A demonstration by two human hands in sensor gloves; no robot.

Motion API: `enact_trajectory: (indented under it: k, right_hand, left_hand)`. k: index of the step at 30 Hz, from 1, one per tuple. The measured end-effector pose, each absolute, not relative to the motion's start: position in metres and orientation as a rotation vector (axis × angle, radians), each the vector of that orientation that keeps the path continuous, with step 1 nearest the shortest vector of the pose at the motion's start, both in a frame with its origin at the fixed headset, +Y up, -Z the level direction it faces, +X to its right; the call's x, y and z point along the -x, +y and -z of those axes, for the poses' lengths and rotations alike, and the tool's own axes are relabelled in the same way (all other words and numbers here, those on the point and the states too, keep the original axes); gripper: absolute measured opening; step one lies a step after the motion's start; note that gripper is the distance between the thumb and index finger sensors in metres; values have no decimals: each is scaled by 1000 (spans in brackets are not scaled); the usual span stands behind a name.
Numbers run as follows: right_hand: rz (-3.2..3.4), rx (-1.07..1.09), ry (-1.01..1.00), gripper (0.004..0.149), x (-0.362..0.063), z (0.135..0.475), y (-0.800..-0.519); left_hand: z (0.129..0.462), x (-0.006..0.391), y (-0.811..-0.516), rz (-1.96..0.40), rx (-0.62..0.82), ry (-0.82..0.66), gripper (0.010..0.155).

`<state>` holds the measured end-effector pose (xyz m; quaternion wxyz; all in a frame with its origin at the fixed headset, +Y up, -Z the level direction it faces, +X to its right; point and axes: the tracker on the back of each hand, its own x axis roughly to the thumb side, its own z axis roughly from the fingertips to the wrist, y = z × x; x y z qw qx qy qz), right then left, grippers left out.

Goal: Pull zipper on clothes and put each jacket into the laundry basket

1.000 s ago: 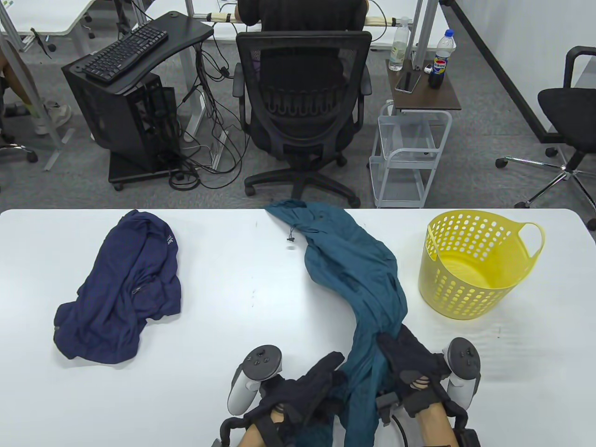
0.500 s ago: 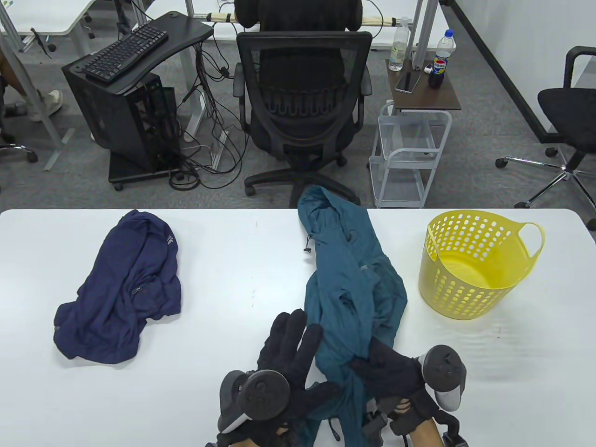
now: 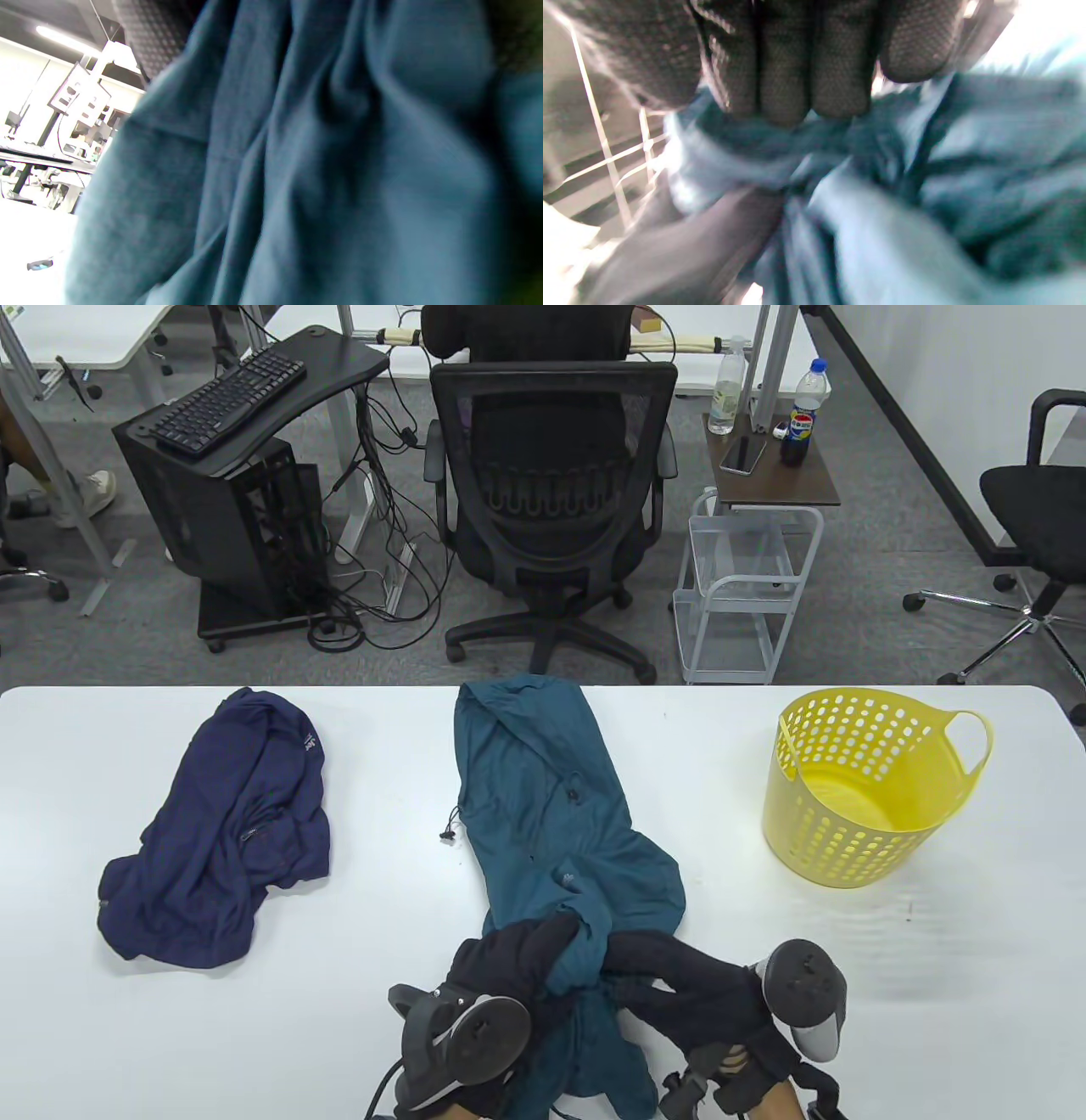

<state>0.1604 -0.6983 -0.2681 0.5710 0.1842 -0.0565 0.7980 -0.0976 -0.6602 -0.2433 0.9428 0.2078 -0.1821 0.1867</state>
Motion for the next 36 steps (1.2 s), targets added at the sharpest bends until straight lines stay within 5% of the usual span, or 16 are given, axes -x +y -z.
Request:
enact_trajectory:
  k: [3,5,7,10,12,17,23,26,36]
  right_hand:
    - [-2065,-533,-4,113,-146,272,-707]
    - [-2164,-615,187,124,-127,273,-719]
    - [-2188,-628,152,116,-118,274,-725]
    - [-2051,-595,92,73,-119,276,-727]
    - [-1997,-565,49,61,-125,277,-724]
    - [-1750,-486,15,54,-153,283,-722]
    - [-1368,-491,36,56,-158,283,-724]
    - [-1322,-525,69,56,-149,279,-724]
    - [-1414,-765,311,64,-157,280,-711]
  left_hand:
    - [240,92,-658,-413,-392,-442,72]
    - [233,81,-657,-434,-385,-547,73]
    - [226,73,-656,-465,-363,-593,74]
    - [225,75,-655,-424,-409,-583,76]
    - [230,82,-656,-560,-364,-581,82]
    - [256,108,-674,-921,-156,-581,109]
    - [277,84,-722,-842,312,-631,127]
    - [275,68,-726,-775,217,-543,124]
    - [277,101,-705,-739,-115,-415,74]
